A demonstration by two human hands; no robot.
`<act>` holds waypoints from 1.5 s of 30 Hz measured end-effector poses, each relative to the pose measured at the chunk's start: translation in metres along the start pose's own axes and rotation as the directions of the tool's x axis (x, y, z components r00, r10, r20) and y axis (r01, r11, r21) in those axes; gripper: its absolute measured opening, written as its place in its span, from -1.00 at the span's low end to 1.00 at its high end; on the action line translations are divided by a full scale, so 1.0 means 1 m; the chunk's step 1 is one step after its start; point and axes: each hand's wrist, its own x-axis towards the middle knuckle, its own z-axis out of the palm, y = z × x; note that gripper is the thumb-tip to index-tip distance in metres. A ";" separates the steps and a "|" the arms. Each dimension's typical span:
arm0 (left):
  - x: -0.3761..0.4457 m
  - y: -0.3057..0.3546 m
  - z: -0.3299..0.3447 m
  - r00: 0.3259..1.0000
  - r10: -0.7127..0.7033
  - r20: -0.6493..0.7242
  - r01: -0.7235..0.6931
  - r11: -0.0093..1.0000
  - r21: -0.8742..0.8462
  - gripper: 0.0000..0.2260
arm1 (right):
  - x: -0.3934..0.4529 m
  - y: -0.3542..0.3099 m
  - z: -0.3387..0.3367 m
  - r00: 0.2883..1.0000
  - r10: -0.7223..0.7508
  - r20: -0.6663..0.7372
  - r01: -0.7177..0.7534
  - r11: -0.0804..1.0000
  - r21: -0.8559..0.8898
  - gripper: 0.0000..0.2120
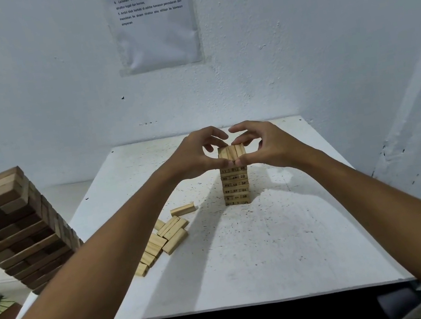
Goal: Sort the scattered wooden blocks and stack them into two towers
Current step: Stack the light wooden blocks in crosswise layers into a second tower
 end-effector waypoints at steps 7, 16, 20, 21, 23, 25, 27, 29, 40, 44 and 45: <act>-0.004 -0.002 -0.005 0.999 -0.028 0.017 0.029 0.999 -0.018 -0.41 | -0.003 0.001 -0.004 0.999 0.025 -0.037 -0.022 0.998 0.067 -0.48; -0.004 -0.011 -0.003 0.995 -0.085 0.049 0.087 0.995 -0.042 -0.35 | -0.006 0.008 -0.002 0.998 0.051 0.031 -0.053 0.997 0.053 -0.16; -0.001 -0.012 -0.004 0.995 -0.084 0.053 0.086 0.995 -0.044 -0.36 | -0.005 0.009 -0.002 0.999 0.045 0.021 -0.046 0.998 0.047 -0.15; -0.001 -0.012 -0.004 0.995 -0.083 0.055 0.086 0.995 -0.044 -0.36 | -0.005 0.009 -0.002 0.999 0.043 0.019 -0.044 0.998 0.044 -0.15; 0.000 -0.012 -0.004 0.995 -0.085 0.061 0.088 0.995 -0.048 -0.36 | -0.005 0.010 -0.001 0.999 0.039 0.016 -0.040 0.998 0.038 -0.16; 0.000 -0.012 -0.004 0.994 -0.087 0.064 0.090 0.995 -0.043 -0.36 | -0.005 0.010 0.000 0.999 0.036 0.011 -0.036 0.999 0.036 -0.17; 0.000 -0.012 -0.004 0.994 -0.084 0.063 0.086 0.996 -0.036 -0.35 | -0.005 0.010 0.000 1.000 0.029 0.008 -0.029 0.999 0.028 -0.17; -0.001 -0.011 -0.004 0.996 -0.069 0.054 0.071 0.997 -0.036 -0.33 | -0.005 0.009 -0.001 1.000 0.024 0.004 -0.024 1.000 0.020 -0.16; 0.000 -0.009 -0.001 0.999 -0.038 0.008 0.039 0.999 -0.033 -0.39 | -0.005 0.004 0.001 1.000 0.022 -0.005 -0.022 1.000 0.015 -0.19; -0.015 -0.004 -0.006 0.995 -0.030 -0.096 0.026 0.999 -0.045 -0.42 | -0.014 -0.012 0.002 0.980 -0.060 -0.189 0.052 0.998 -0.046 -0.38; -0.023 -0.003 -0.008 0.990 -0.026 -0.140 0.019 0.999 -0.048 -0.48 | -0.018 -0.020 0.003 0.962 -0.113 -0.249 0.103 0.993 -0.055 -0.45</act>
